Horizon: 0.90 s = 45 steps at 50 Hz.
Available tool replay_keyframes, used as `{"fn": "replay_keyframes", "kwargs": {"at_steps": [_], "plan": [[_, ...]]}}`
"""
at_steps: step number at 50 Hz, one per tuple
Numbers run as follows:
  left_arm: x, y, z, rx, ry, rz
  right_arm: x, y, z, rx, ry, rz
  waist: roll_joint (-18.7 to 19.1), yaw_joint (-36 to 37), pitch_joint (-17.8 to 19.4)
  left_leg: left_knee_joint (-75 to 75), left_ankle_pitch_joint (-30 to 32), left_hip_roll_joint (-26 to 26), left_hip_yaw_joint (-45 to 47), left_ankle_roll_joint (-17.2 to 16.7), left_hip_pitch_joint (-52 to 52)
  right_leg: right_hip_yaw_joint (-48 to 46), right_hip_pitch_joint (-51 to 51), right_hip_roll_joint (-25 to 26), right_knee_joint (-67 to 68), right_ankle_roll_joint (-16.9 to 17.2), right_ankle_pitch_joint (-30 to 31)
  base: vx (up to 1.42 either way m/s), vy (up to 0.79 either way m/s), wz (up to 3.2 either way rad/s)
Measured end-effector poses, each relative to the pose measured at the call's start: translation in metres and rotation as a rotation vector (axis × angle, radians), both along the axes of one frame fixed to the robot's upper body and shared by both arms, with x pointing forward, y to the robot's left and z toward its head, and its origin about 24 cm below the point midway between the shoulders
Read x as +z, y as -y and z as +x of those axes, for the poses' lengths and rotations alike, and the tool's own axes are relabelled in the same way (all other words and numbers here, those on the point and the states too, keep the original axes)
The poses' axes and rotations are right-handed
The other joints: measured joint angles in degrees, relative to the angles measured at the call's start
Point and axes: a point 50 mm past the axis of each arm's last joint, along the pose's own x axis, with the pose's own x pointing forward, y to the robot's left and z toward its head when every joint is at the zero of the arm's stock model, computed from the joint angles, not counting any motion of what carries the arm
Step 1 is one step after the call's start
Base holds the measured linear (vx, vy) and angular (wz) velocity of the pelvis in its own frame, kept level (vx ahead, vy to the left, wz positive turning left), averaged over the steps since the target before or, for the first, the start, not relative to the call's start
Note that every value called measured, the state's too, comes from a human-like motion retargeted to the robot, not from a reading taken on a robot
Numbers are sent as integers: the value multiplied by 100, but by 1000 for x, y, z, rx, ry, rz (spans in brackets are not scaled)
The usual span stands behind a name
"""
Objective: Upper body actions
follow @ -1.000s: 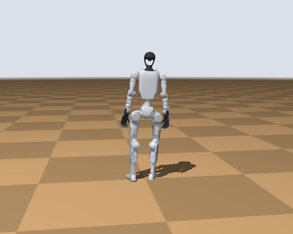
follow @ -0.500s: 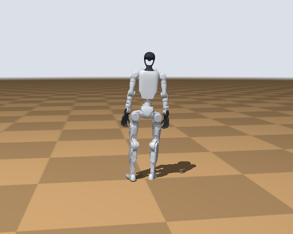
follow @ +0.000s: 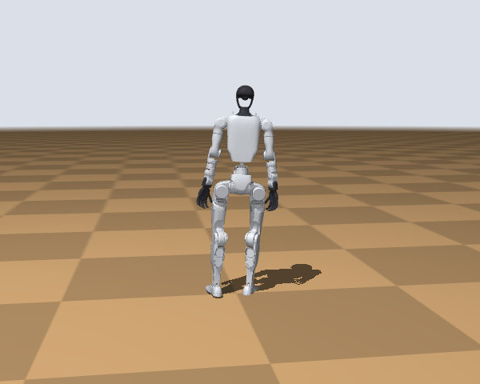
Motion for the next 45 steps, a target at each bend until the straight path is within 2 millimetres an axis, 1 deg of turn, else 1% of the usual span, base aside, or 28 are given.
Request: {"fn": "replay_keyframes", "kwargs": {"at_steps": [15,33,45], "plan": [[1,-2,9,-5,27,2,0,0,12,25,35,-4,-22,-31,100,337,-66,10,-97,-20,-254,-58,-109,-81,115,-21,-48,0,0,0],[0,3,2,-2,5,-8,0,-5,11,19,31,7,-30,17,68,35,37,-9,-33,4,-113,-98,0,7,-89,-43,-2,0,0,0],[-1,6,4,8,17,-17,-1,-8,9,24,26,16,-50,64,80,58,44,-14,-35,13,-121,-97,10,6,-86,-61,0,-1,1,0]]}}
